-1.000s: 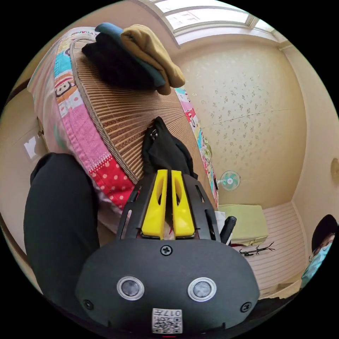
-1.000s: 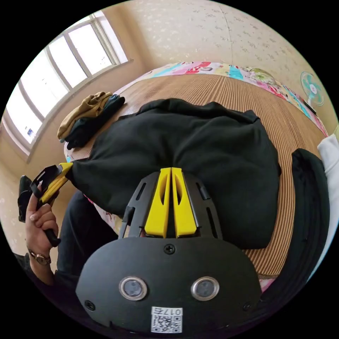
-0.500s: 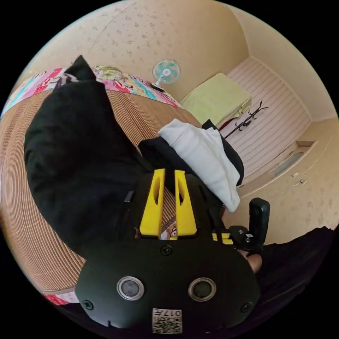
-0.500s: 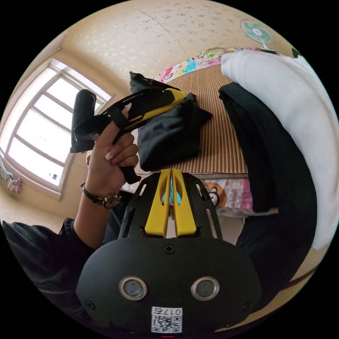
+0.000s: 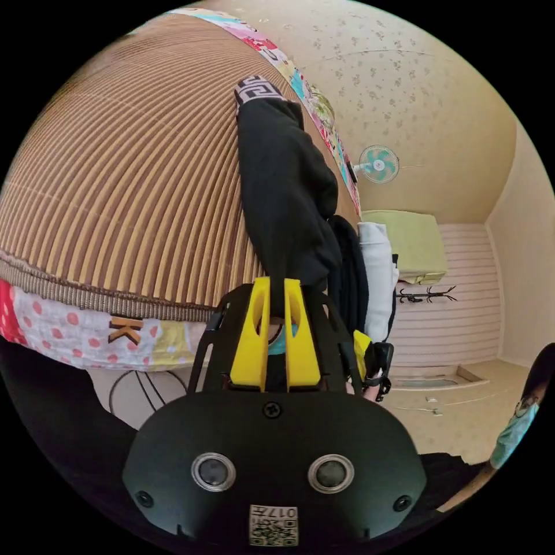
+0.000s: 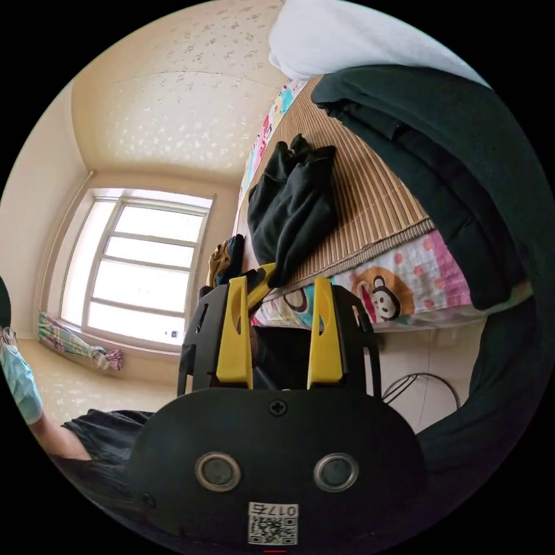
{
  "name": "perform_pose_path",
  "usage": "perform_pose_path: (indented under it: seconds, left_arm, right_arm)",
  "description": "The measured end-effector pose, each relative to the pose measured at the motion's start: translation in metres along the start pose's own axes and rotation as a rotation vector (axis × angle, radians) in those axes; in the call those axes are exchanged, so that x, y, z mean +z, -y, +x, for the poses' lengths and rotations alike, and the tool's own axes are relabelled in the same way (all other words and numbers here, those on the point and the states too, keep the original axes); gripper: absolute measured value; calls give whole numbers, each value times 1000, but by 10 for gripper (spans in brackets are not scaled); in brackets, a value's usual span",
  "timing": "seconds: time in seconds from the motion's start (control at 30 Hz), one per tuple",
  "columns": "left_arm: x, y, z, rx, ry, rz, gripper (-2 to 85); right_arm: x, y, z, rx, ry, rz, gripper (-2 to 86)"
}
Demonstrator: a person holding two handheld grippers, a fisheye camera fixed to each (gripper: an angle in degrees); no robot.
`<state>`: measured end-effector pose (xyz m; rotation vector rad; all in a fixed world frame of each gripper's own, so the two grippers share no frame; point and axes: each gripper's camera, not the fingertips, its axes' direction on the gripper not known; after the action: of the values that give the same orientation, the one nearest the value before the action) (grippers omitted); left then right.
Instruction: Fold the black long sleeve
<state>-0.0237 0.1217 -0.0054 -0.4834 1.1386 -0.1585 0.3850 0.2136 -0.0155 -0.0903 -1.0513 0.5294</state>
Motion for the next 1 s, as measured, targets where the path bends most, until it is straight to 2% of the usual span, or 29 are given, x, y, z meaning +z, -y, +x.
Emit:
perform_pose_path:
  seconds: [0.07, 0.17, 0.2, 0.27, 0.3, 0.43, 0.47, 0.57, 0.73, 0.83, 1.0]
  left_arm:
    - [-17, -17, 26, 116, -151, -17, 39]
    - [-62, -52, 74, 327, -150, 0, 37]
    - [-75, -59, 82, 358, -161, 19, 37]
    - [-129, -84, 107, 450, -171, 115, 36]
    - [-143, -89, 111, 471, -173, 148, 36]
    - [-252, -111, 131, 570, -58, 421, 37]
    - [-280, -106, 128, 551, -14, 478, 37]
    - [-355, -79, 116, 505, -48, 583, 38]
    - [-471, -41, 145, 537, 122, 721, 39]
    - [-508, -21, 142, 496, 276, 767, 40]
    - [-497, 1, 57, 178, 518, 766, 63]
  right_arm:
    - [1, 2, 17, 113, 112, 13, 177]
    - [6, 4, 18, 135, 343, 42, 173]
    - [5, 4, 14, 136, 355, 54, 165]
    - [-1, -3, -17, 131, 404, 117, 89]
    - [-1, -5, -31, 105, 410, 118, 81]
    - [35, -17, -175, -322, 205, 7, 60]
    - [62, -13, -209, -432, 143, -50, 62]
    - [150, 10, -285, -631, 99, -187, 66]
    - [254, 28, -418, -867, 175, -198, 65]
    - [316, 30, -454, -836, 187, -178, 66]
    - [434, 22, -416, -610, 42, -327, 75]
